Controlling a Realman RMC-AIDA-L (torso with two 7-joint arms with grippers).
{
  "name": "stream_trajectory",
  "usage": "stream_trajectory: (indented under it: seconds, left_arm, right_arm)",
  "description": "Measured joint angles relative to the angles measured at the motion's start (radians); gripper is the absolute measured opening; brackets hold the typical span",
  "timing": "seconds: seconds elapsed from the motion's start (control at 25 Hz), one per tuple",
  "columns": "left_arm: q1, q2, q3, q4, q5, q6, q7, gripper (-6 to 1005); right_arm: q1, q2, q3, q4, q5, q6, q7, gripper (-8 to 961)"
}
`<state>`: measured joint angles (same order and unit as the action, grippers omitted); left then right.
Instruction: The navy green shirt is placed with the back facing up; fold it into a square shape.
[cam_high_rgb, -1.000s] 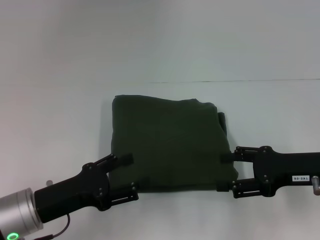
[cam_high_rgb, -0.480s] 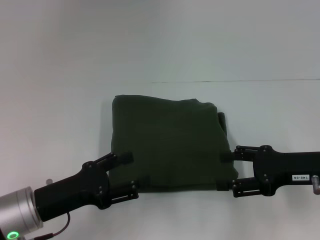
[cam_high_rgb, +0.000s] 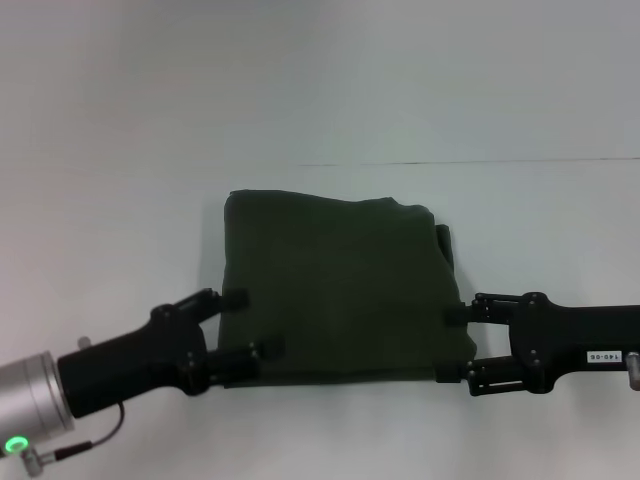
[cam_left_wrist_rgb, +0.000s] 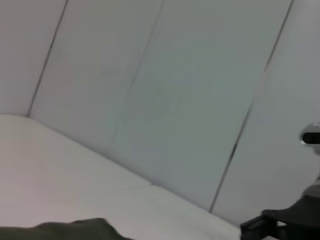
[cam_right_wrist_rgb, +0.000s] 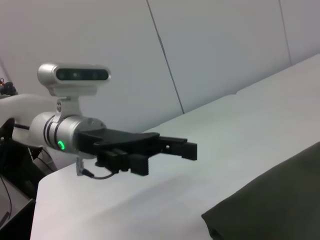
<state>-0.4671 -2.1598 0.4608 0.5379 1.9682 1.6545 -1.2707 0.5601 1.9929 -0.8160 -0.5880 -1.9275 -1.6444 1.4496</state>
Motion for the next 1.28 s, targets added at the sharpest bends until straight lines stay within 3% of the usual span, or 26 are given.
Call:
stream_trajectory:
  seconds: [0.56, 1.28]
  left_arm:
    - [-0.015, 0.022, -0.002, 0.057, 0.024, -0.003, -0.041, 935]
    - [-0.016, 0.03, 0.002, 0.091, 0.11, 0.084, -0.085, 934]
  right_arm:
    - [-0.002, 0.003, 0.0, 0.003, -0.001, 0.0, -0.004, 900]
    - [0.004, 0.0, -0.006, 0.003, -0.004, 0.0, -0.005, 900]
